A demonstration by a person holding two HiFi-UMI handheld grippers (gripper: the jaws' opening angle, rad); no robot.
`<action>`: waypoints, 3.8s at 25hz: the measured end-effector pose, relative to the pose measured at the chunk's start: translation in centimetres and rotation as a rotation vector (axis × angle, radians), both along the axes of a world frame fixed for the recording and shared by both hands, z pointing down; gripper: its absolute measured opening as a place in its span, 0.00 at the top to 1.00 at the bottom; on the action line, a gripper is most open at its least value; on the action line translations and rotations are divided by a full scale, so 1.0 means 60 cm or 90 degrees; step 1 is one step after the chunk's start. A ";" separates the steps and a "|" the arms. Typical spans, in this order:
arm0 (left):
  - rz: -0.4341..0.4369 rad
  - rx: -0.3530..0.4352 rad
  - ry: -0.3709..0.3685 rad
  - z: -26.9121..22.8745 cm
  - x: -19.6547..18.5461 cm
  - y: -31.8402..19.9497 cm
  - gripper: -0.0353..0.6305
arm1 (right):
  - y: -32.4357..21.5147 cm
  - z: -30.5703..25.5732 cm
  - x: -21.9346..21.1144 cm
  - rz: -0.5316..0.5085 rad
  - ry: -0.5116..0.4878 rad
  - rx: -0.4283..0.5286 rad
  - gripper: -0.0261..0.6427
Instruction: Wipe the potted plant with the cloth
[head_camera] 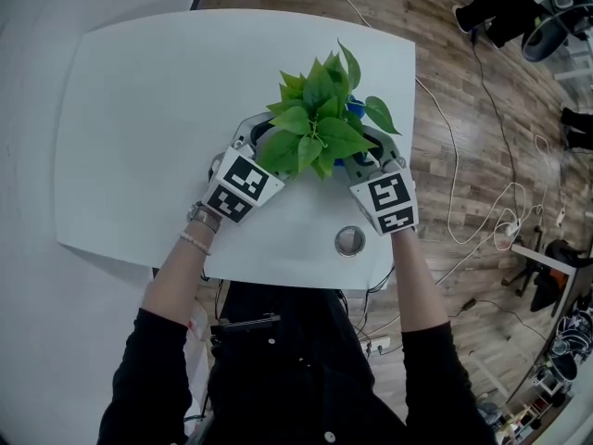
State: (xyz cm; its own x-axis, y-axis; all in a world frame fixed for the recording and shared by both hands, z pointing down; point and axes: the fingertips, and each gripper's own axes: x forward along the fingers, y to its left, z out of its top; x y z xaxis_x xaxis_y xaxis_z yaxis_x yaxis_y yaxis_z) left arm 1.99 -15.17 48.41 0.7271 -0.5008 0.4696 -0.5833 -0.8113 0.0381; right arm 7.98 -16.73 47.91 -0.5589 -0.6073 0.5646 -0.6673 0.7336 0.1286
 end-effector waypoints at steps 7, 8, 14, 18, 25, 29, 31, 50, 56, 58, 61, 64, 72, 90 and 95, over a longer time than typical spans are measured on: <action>-0.080 -0.015 -0.010 0.015 0.004 0.009 0.45 | 0.029 0.004 -0.001 0.005 -0.002 -0.004 0.82; -0.094 -0.018 -0.012 0.018 0.006 0.009 0.45 | 0.032 0.005 0.000 0.005 -0.003 -0.004 0.82; -0.179 -0.028 -0.029 0.016 0.011 0.013 0.46 | 0.057 0.005 -0.009 0.012 -0.015 -0.010 0.82; -0.223 -0.034 -0.031 0.013 0.016 0.019 0.46 | 0.080 0.002 -0.017 0.008 -0.024 -0.014 0.82; -0.201 -0.034 -0.048 0.021 0.027 0.029 0.45 | 0.097 0.005 -0.020 0.014 -0.037 -0.023 0.82; -0.156 -0.048 -0.028 0.021 0.020 0.030 0.45 | 0.093 0.006 -0.020 0.022 -0.040 -0.024 0.82; -0.131 -0.047 -0.033 0.020 0.011 0.034 0.45 | 0.093 0.004 -0.020 0.024 -0.041 -0.025 0.82; -0.031 -0.029 0.005 -0.009 -0.006 -0.010 0.43 | 0.010 0.003 0.013 0.025 -0.003 -0.007 0.82; 0.001 -0.024 0.006 -0.010 0.009 -0.020 0.43 | -0.018 0.004 0.017 0.017 0.010 0.003 0.82; 0.007 -0.018 0.003 -0.011 0.015 -0.014 0.43 | -0.016 0.004 0.019 0.016 0.010 0.005 0.82; 0.000 -0.009 -0.001 -0.009 0.018 -0.009 0.43 | -0.009 0.007 0.022 0.016 0.008 0.004 0.82; -0.023 -0.011 -0.002 -0.008 0.018 -0.012 0.43 | -0.004 0.009 0.019 0.015 0.006 -0.001 0.82; -0.070 -0.037 -0.014 -0.013 0.034 0.007 0.43 | 0.029 0.005 0.026 0.037 -0.006 -0.019 0.82; -0.139 -0.076 -0.021 -0.004 0.035 0.019 0.43 | 0.110 0.000 -0.026 0.019 -0.013 -0.079 0.82; -0.124 -0.074 -0.020 -0.020 0.026 0.013 0.43 | 0.118 -0.015 -0.019 0.007 -0.016 -0.088 0.82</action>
